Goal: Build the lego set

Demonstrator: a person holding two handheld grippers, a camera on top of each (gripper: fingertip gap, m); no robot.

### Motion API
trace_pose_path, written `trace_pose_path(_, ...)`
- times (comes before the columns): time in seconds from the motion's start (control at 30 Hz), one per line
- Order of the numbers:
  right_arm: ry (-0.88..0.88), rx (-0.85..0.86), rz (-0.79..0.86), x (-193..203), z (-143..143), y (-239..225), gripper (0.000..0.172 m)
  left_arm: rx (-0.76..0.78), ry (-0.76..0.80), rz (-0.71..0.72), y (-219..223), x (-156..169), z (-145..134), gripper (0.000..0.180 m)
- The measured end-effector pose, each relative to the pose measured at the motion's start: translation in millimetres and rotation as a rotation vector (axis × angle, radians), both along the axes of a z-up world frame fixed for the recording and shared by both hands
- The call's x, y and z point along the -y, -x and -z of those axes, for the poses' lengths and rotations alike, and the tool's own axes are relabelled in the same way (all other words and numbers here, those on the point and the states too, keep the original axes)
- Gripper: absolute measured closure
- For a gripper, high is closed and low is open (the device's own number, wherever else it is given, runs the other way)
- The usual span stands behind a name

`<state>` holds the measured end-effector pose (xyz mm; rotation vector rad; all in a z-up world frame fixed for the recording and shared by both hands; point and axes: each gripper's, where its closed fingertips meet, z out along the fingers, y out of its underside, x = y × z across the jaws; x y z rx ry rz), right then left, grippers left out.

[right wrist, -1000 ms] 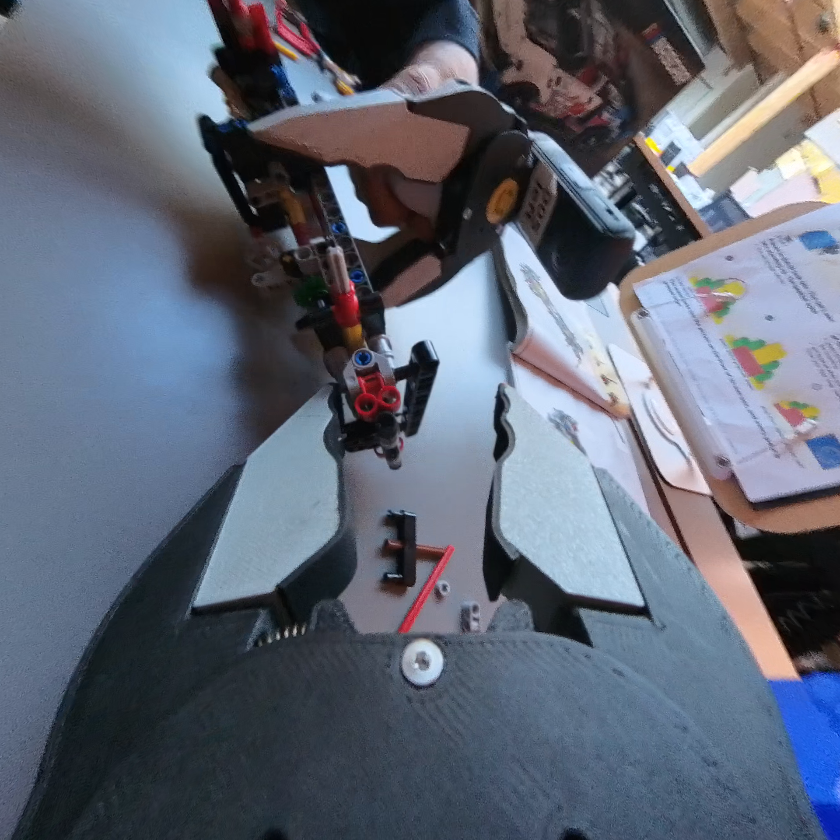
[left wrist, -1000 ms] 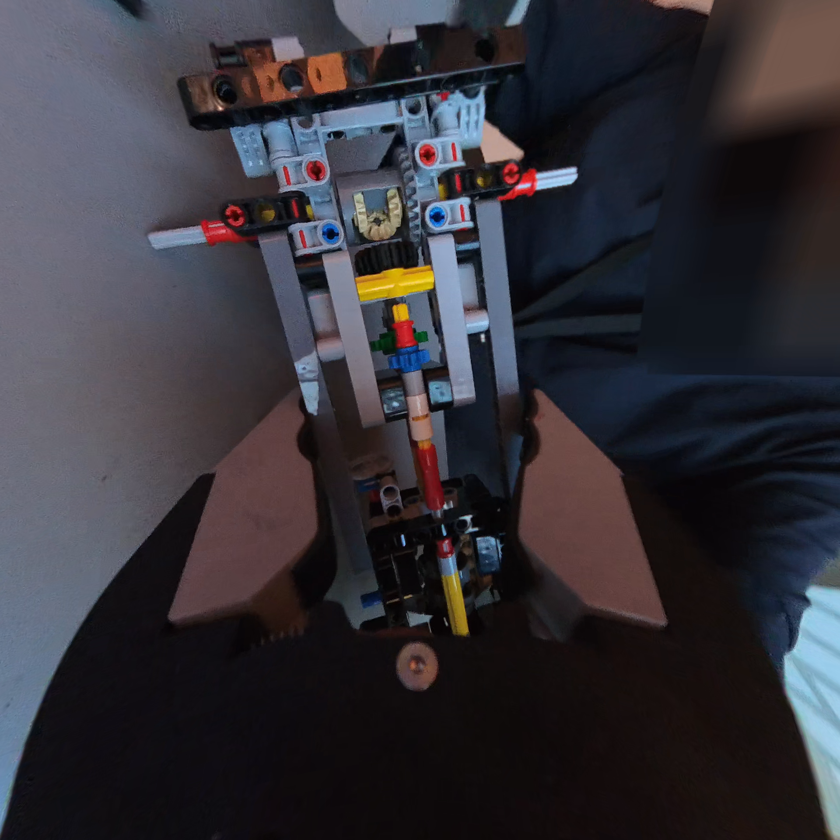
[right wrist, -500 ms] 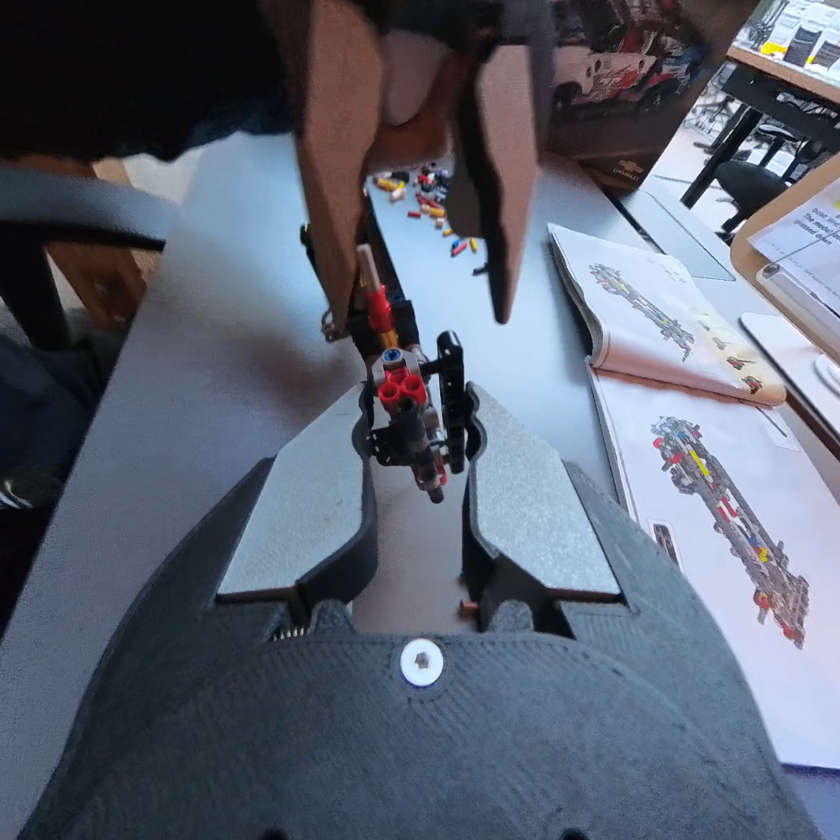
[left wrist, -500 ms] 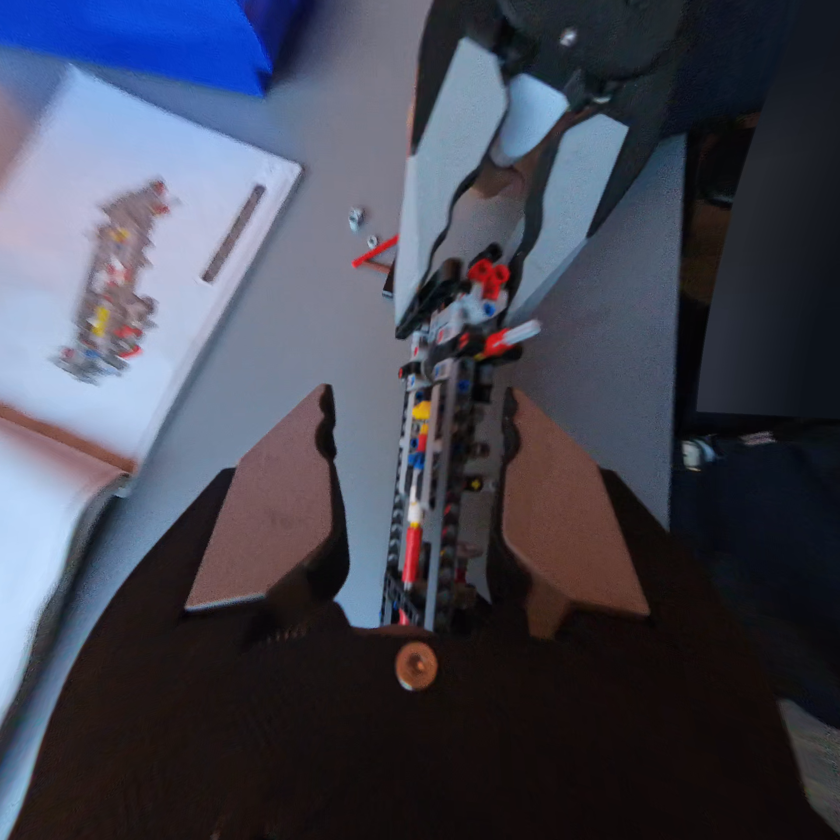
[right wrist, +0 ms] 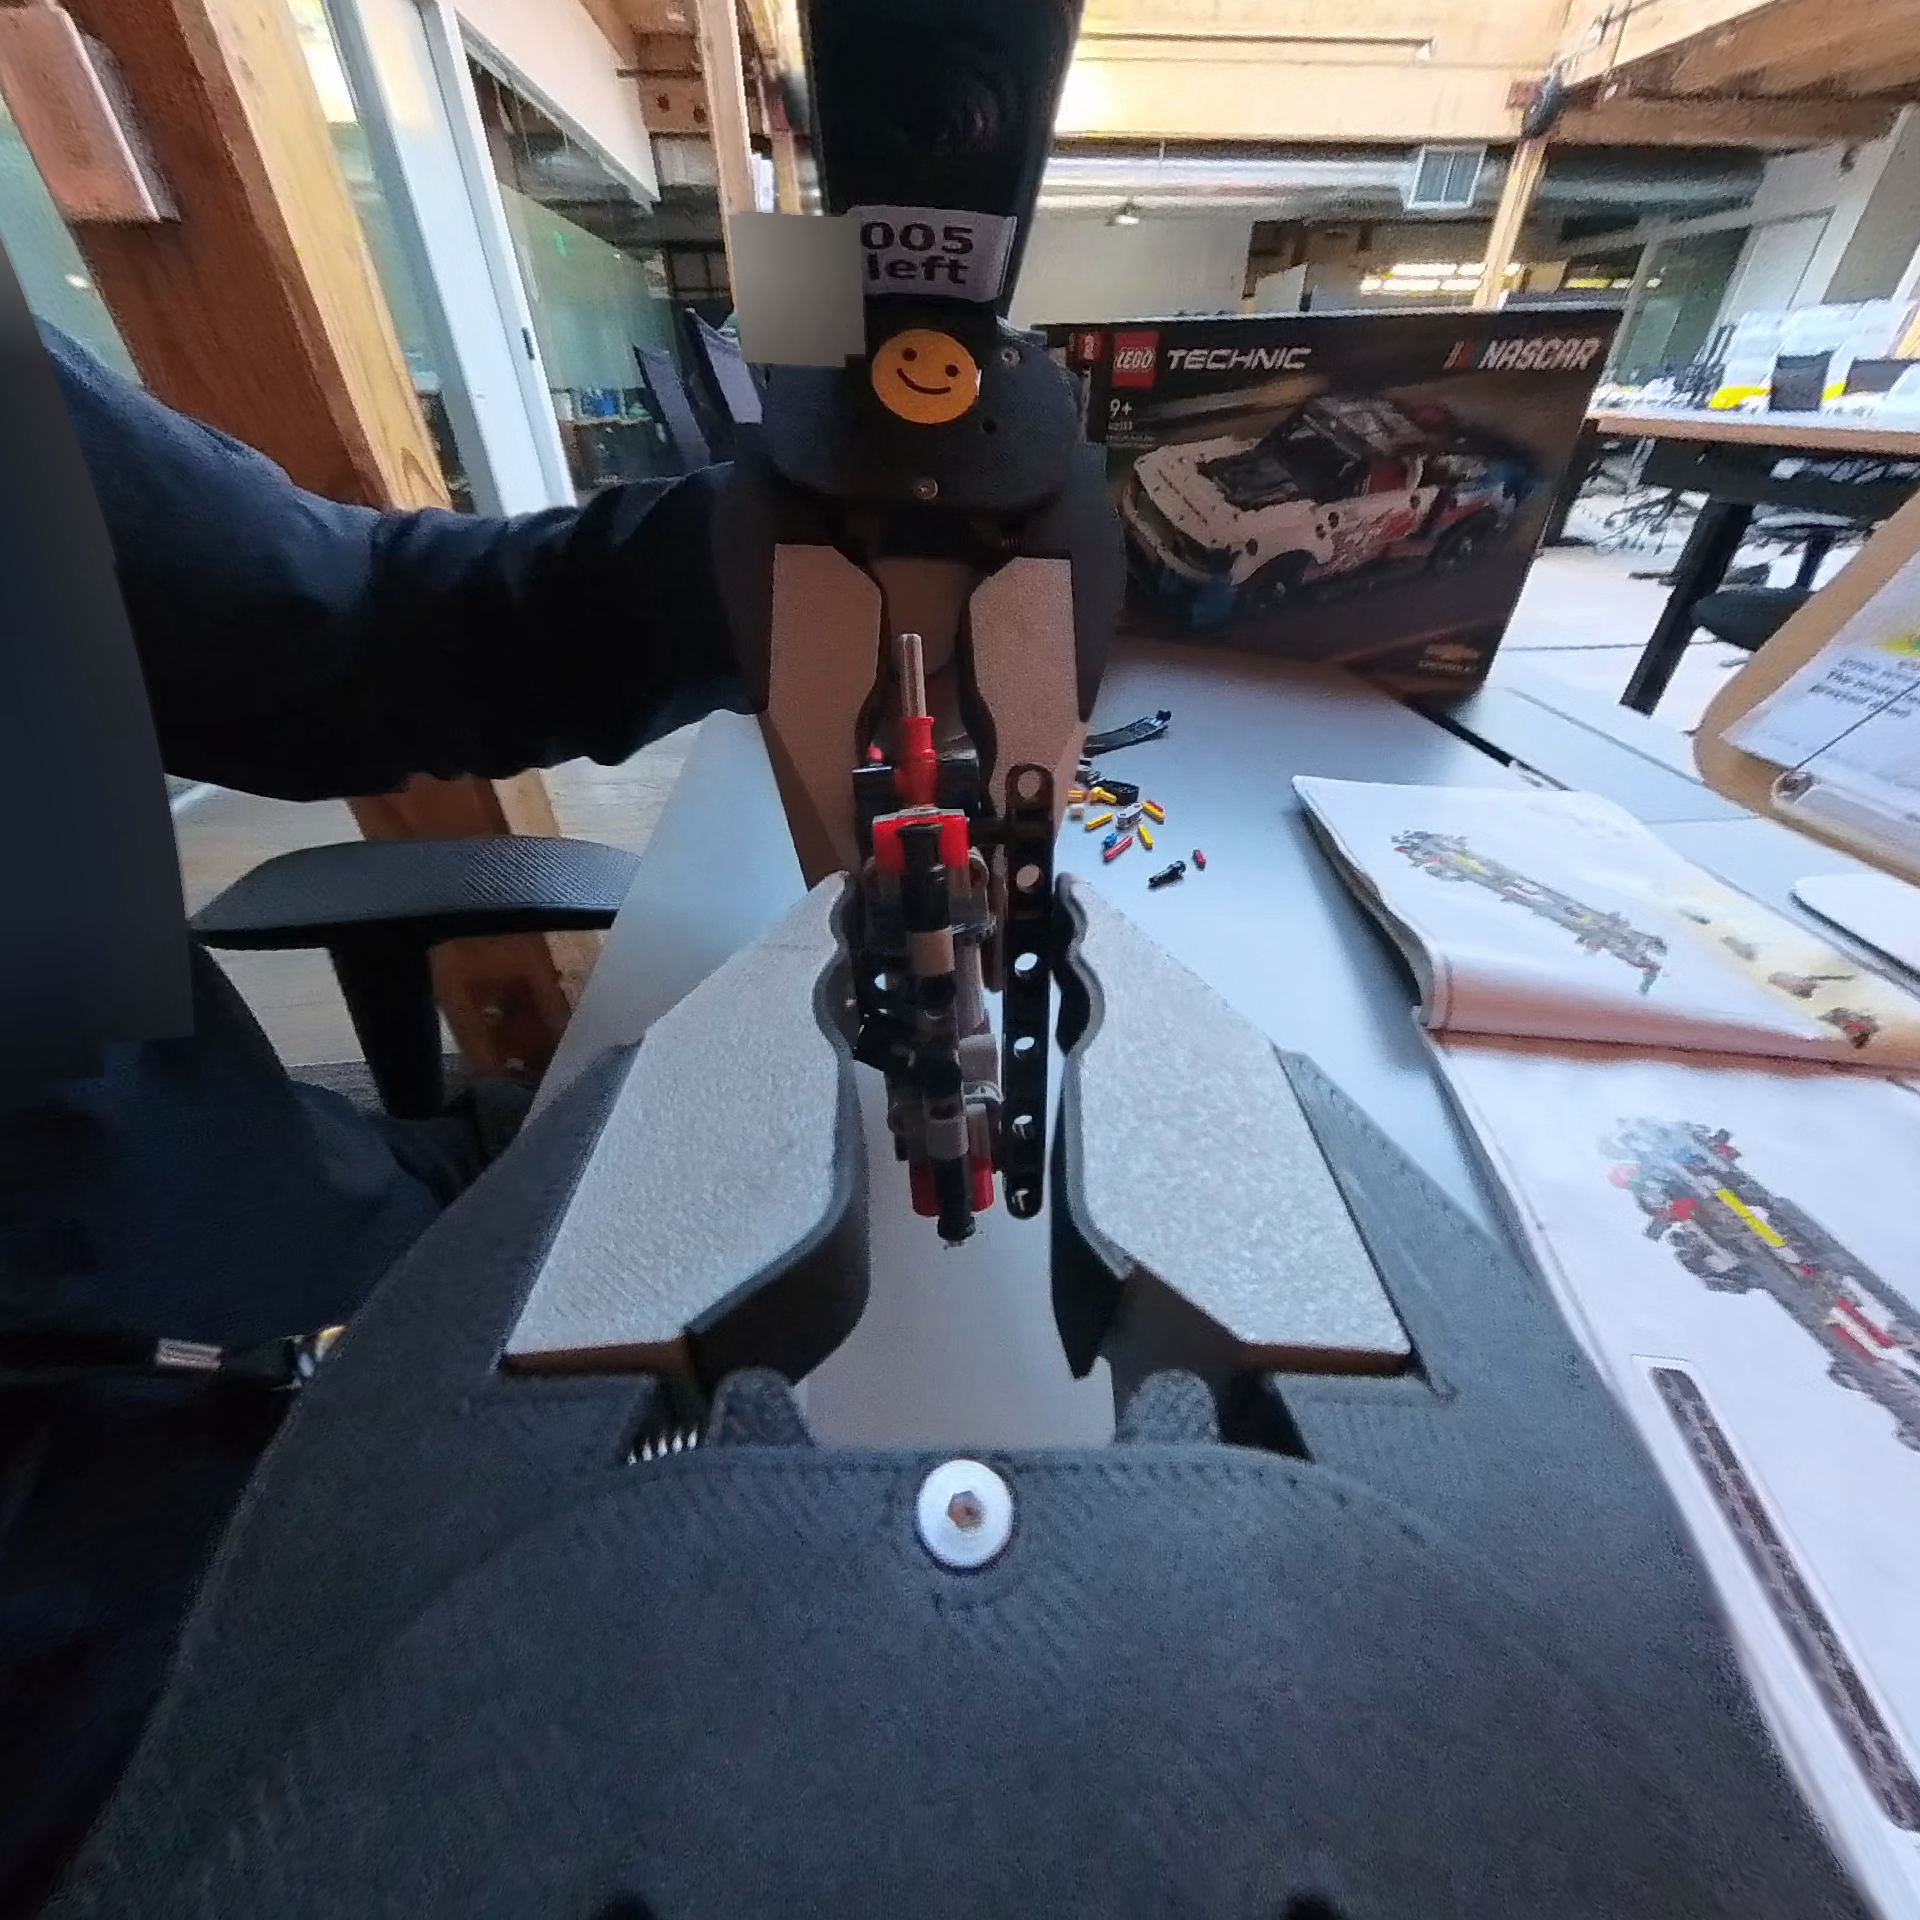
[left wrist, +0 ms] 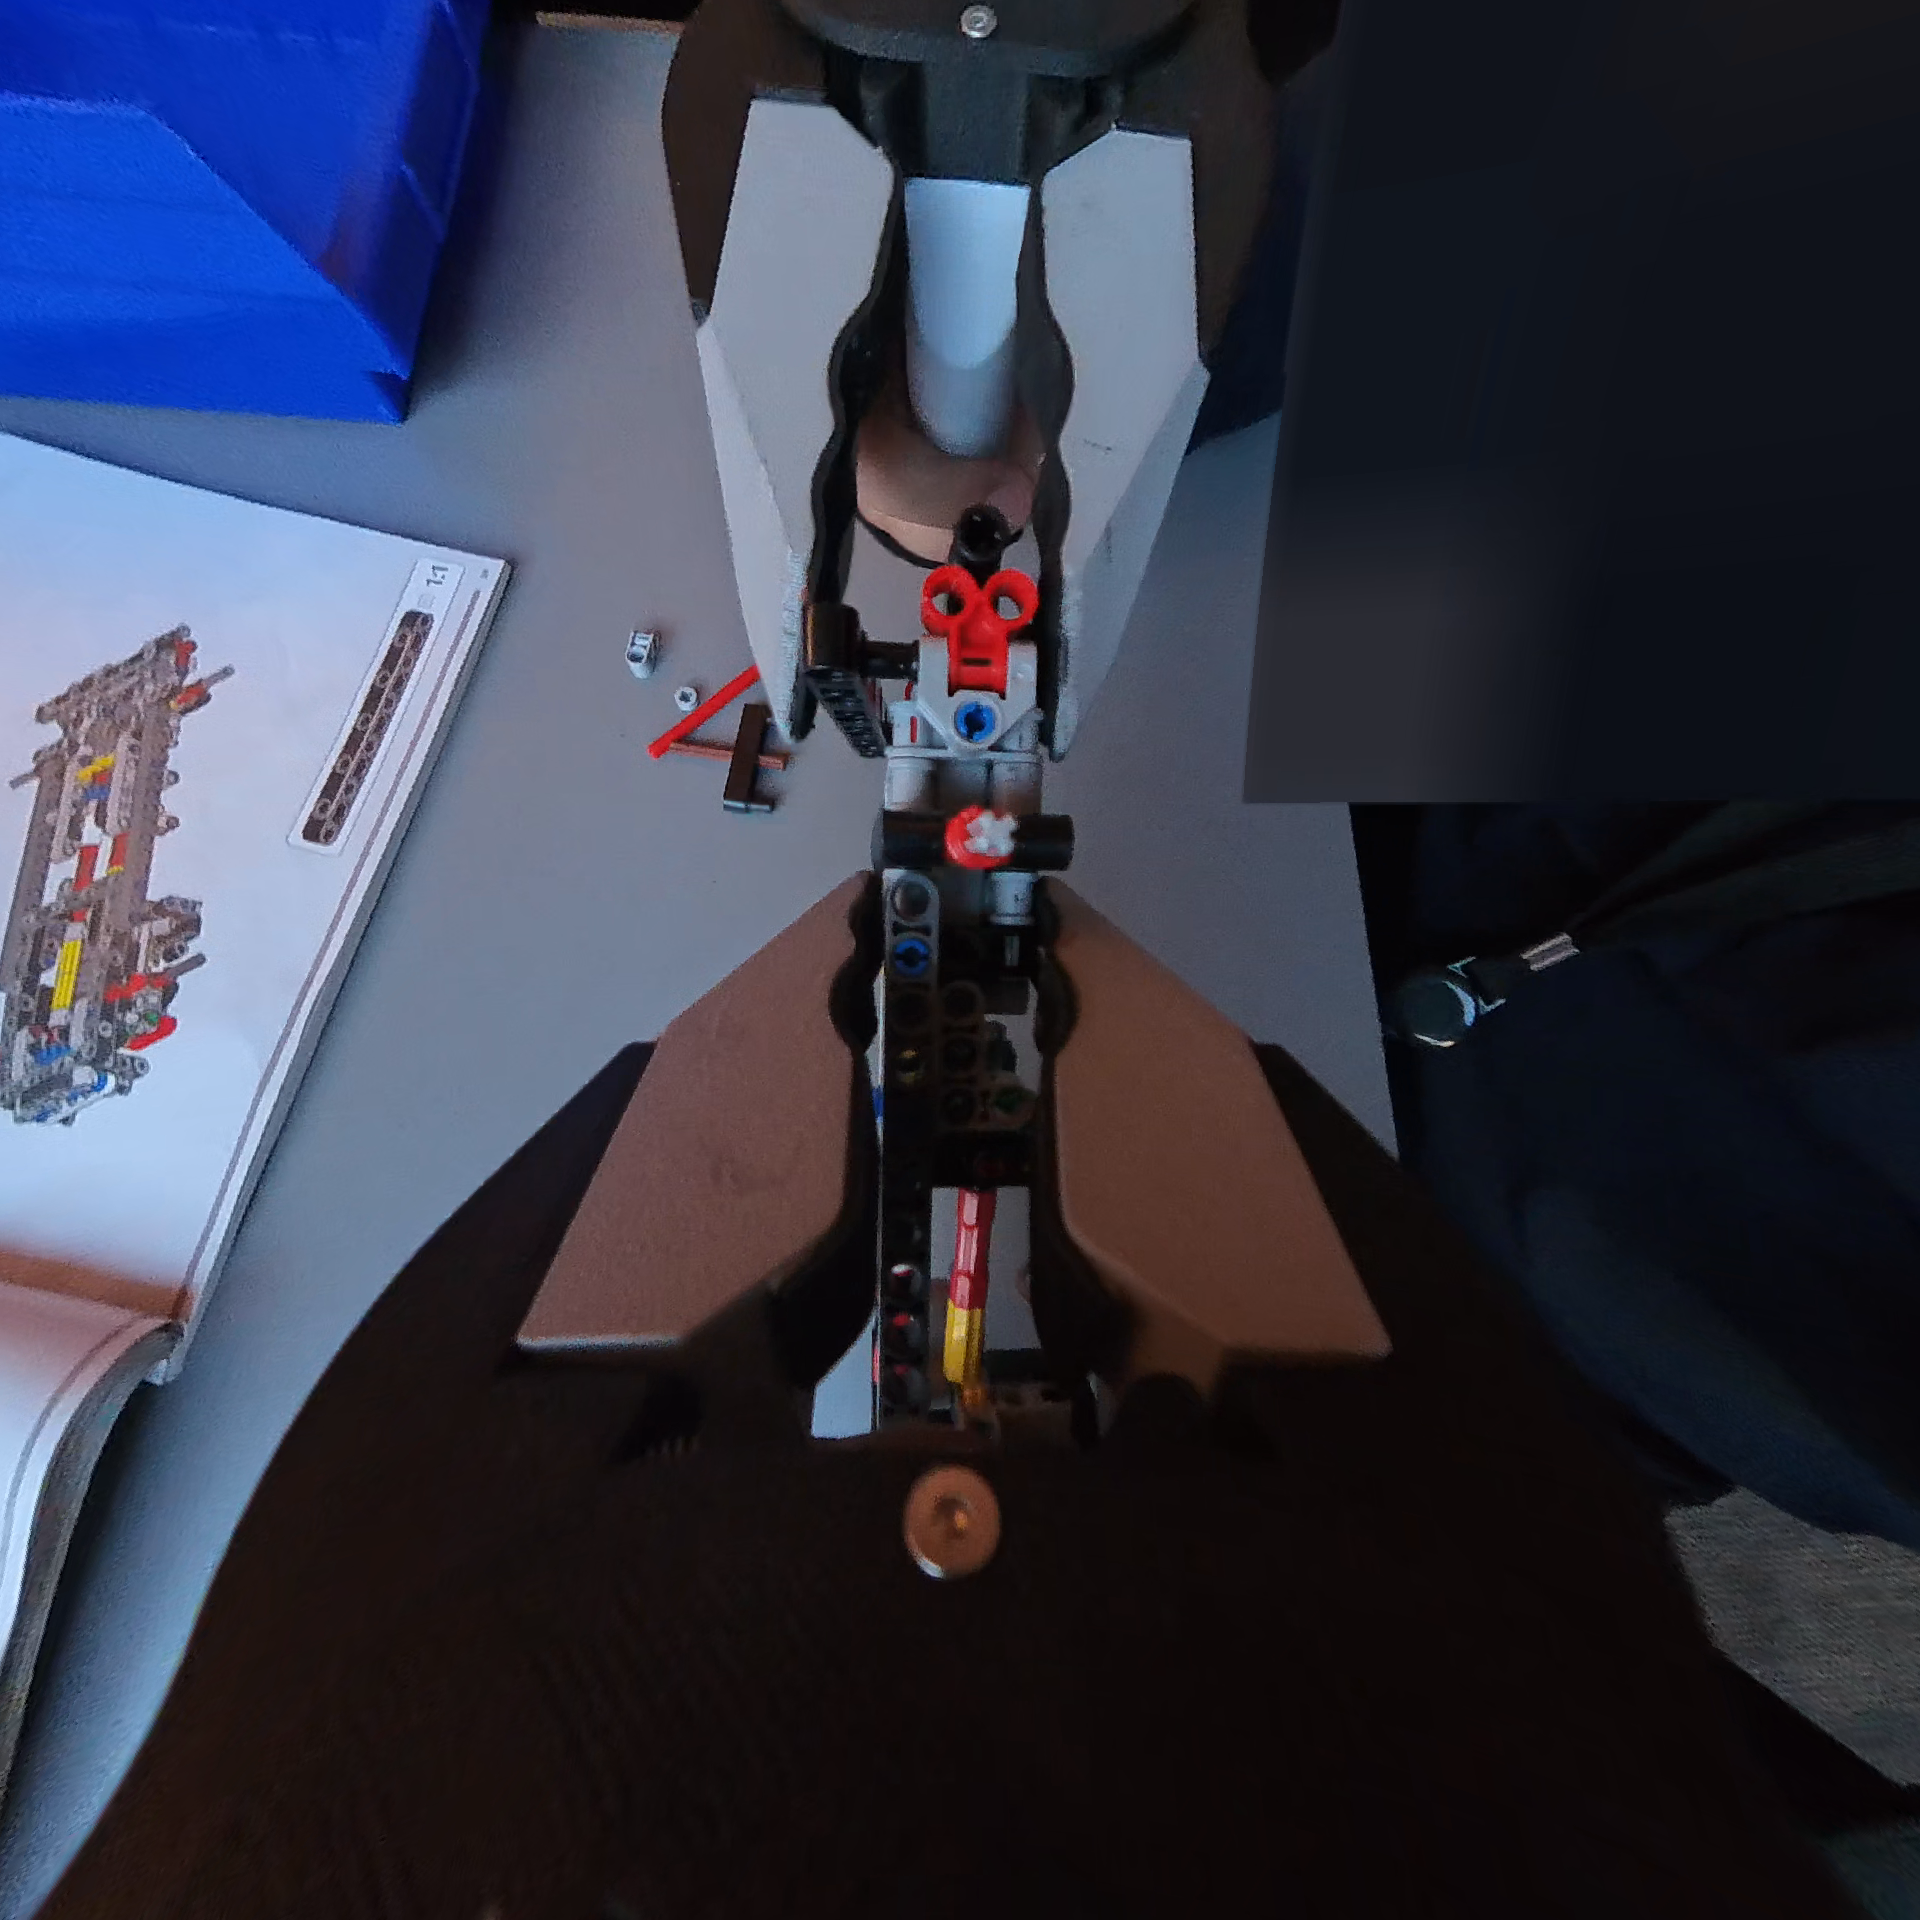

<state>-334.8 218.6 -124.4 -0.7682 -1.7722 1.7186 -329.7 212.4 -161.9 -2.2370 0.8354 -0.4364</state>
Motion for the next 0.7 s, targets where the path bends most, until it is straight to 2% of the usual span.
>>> trace_pose_path(0.17, -0.009, -0.062, -0.004, -0.5, -7.5, -10.4, 0.139, 0.002, -0.016, 0.033, -10.5, -1.8, -3.7, 0.155)
trace_pose_path(0.5, 0.065, -0.042, -0.044, 0.1, -8.5, -13.7, 0.142, 0.006, -0.012, 0.050, -15.0, -1.0, 3.1, 0.155)
trace_pose_path(0.7, 0.166, -0.015, -0.071, -4.2, -9.7, -10.2, 0.142, 0.026, -0.012, 0.040, -12.9, -5.0, 2.3, 0.155)
